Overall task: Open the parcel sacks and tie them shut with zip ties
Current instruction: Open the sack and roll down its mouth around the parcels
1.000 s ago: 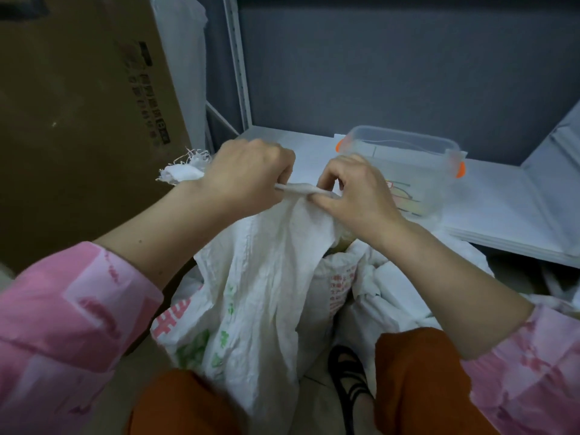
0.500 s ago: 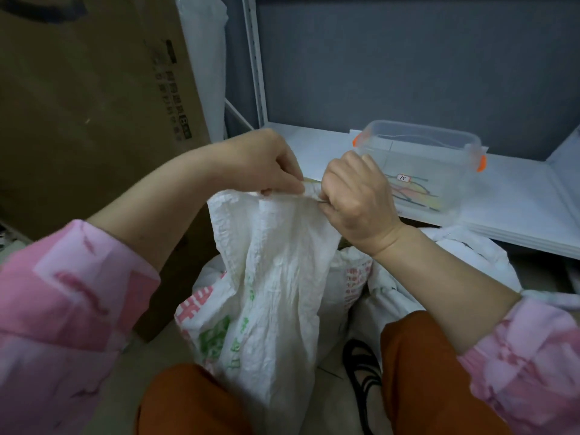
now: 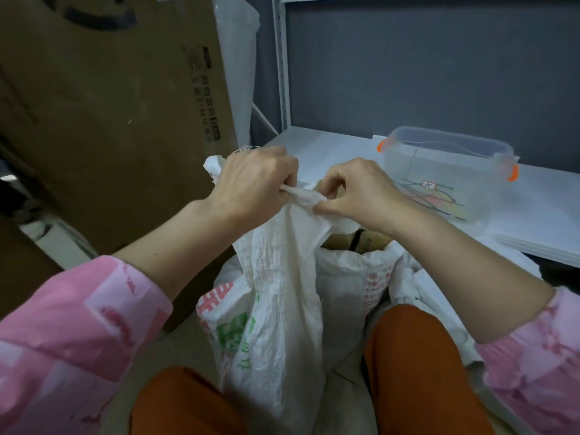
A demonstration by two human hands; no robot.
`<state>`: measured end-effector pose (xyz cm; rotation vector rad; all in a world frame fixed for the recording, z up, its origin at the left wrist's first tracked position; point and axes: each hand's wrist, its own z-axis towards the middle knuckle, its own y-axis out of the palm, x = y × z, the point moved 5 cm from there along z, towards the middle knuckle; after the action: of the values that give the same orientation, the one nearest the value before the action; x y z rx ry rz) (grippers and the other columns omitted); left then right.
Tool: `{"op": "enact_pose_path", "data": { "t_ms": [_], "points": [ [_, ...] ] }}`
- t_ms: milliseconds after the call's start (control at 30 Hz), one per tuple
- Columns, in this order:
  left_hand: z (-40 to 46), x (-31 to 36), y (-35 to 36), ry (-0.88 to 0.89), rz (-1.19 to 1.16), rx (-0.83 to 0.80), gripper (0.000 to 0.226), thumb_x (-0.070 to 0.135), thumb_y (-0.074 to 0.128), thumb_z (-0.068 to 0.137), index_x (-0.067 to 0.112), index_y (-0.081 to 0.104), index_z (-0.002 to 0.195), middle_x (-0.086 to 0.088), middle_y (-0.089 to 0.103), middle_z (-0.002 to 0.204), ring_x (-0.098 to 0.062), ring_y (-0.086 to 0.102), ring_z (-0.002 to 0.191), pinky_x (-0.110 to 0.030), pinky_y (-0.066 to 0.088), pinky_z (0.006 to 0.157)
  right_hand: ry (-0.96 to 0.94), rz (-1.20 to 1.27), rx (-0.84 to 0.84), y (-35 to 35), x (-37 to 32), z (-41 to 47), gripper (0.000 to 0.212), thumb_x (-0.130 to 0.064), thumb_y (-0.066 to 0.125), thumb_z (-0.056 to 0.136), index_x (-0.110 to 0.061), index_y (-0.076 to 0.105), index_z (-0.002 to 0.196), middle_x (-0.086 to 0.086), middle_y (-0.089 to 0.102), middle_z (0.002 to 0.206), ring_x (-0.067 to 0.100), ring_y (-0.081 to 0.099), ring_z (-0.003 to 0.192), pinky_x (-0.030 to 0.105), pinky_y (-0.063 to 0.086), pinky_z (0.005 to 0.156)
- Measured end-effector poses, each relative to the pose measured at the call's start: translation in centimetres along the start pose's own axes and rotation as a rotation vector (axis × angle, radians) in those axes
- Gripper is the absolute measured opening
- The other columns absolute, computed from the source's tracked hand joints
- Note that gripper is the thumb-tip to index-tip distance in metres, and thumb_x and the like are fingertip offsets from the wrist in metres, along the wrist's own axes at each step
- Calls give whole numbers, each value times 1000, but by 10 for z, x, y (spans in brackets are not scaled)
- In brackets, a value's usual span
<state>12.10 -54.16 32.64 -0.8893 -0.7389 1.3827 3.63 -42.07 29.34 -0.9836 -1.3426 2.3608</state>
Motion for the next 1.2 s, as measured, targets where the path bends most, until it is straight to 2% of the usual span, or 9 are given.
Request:
{"op": "enact_pose_path", "data": {
  "t_ms": [167,400,500,600,700,833,1000,1133,1200],
  "points": [
    [-8,-11,0,-167,-142,-334,16,23,72,79,20,65,93,7,61,97,-12,57,87,-26,48,72,-327,-367,292,10,-31,-13,18,-4,69,67,-11,53,64,4,53,62,26,49,66,27,24,57],
    [5,-9,-2,-211,-309,-608,9,30,70,82,27,76,89,9,72,84,-4,61,67,-12,44,57,-648,-484,635,16,-56,-37,30,11,46,78,-11,42,58,9,38,54,23,36,53,33,20,53],
    [4,-12,5,-243,-333,-663,7,27,76,77,25,74,84,9,71,83,-5,59,62,-12,44,50,-566,-354,452,23,-46,-31,23,3,62,72,-9,46,61,7,44,62,23,41,62,35,31,51],
    [-1,-14,7,-187,-141,-548,6,27,74,79,27,72,84,11,68,85,-10,62,79,-22,47,60,-211,49,57,24,-28,-15,26,-32,82,68,-18,63,78,-7,50,88,11,39,90,27,41,72],
    [-10,-8,10,-56,23,-375,6,26,66,81,28,70,86,10,66,87,-14,59,87,-30,46,68,-42,95,-8,14,-18,-5,32,-37,83,65,-25,69,91,-19,52,87,7,41,96,27,43,83],
    [-20,-5,13,56,28,-162,2,19,63,74,19,63,75,2,61,74,-20,52,77,-34,41,66,-8,32,-166,25,-24,-6,18,-36,81,67,-28,67,74,-12,64,83,9,52,83,24,39,66],
    [-29,-4,18,35,36,-203,11,21,62,76,21,52,79,5,52,78,-19,49,77,-28,32,64,-74,-206,-109,31,-38,-18,14,-32,67,81,-19,64,85,-7,57,86,10,40,80,21,15,64],
    [-20,-14,14,-168,-172,-436,29,42,67,78,21,63,98,11,58,94,-12,54,85,-30,47,75,-338,-559,292,29,-54,-30,14,-6,69,64,-11,57,61,3,51,57,21,43,57,25,3,62],
    [-14,-15,10,-191,-245,-547,33,46,66,76,18,70,94,12,63,88,-14,58,77,-35,52,75,-431,-608,397,35,-55,-31,22,6,67,58,-9,51,58,6,46,52,25,43,52,28,9,61]
  ]
}}
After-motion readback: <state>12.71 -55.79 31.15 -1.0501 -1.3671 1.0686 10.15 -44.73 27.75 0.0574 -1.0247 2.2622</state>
